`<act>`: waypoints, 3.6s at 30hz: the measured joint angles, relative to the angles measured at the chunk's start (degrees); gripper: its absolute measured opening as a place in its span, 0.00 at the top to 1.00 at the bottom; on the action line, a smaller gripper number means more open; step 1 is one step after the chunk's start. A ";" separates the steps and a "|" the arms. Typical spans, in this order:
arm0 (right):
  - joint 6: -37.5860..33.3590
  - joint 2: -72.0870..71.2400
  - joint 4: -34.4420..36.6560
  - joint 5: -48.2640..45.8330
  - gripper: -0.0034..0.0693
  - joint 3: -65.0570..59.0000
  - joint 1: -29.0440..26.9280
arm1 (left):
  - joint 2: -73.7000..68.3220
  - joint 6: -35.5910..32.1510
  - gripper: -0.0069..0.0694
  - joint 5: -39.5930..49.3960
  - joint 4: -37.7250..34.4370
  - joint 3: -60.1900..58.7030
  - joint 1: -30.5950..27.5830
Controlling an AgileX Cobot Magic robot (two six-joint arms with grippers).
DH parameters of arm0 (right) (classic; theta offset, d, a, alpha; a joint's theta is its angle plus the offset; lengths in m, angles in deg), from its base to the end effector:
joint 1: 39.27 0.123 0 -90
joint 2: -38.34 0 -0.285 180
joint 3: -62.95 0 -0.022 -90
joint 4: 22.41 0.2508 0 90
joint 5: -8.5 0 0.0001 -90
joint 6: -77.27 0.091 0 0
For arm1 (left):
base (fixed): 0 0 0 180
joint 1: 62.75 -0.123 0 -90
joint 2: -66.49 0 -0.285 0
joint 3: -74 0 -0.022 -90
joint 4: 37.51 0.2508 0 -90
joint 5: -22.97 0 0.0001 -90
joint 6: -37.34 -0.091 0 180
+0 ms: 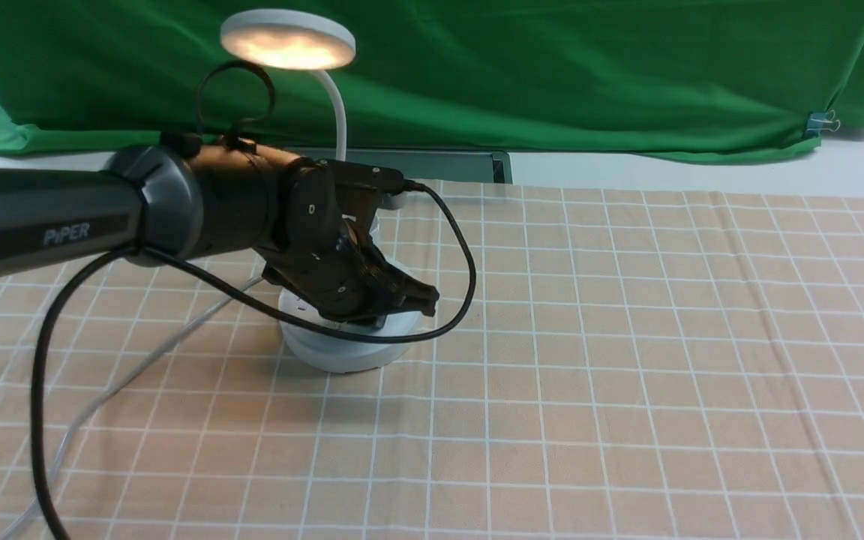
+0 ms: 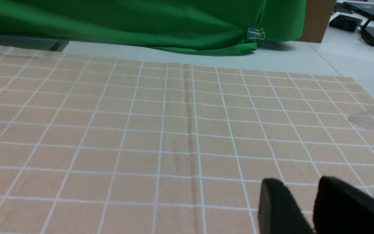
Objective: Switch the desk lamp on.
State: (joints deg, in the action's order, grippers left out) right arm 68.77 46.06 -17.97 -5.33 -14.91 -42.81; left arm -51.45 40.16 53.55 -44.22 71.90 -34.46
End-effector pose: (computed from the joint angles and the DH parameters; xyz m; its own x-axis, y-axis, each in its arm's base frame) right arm 0.0557 -0.0018 0.1876 -0.1652 -0.0629 -0.9842 0.0315 0.9971 -0.0691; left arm 0.3553 -0.1974 0.1892 -0.8320 0.2782 -0.4799 0.3787 0.9170 -0.1249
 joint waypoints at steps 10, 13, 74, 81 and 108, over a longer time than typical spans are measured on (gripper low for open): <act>0.00 0.00 0.00 0.00 0.63 0.00 0.00 | 14.99 -1.71 0.91 9.86 -2.27 -5.34 6.50; 0.00 0.00 0.00 0.00 0.63 0.00 0.00 | 19.24 -2.36 0.91 8.91 -3.48 -12.71 10.14; 0.00 -0.02 0.00 0.00 0.63 0.00 0.00 | 110.06 3.08 0.91 -37.77 8.12 -75.31 -21.42; 0.00 -0.07 0.00 0.00 0.63 0.00 0.00 | 110.09 3.24 0.91 -22.35 5.42 -75.37 -21.60; 0.00 -0.07 0.00 0.00 0.63 0.00 0.00 | 110.18 3.14 0.91 -17.07 4.44 -75.41 -21.65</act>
State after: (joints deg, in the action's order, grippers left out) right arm 68.77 45.99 -17.97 -5.33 -14.91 -42.81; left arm 58.73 43.30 36.48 -39.78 -3.51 -56.11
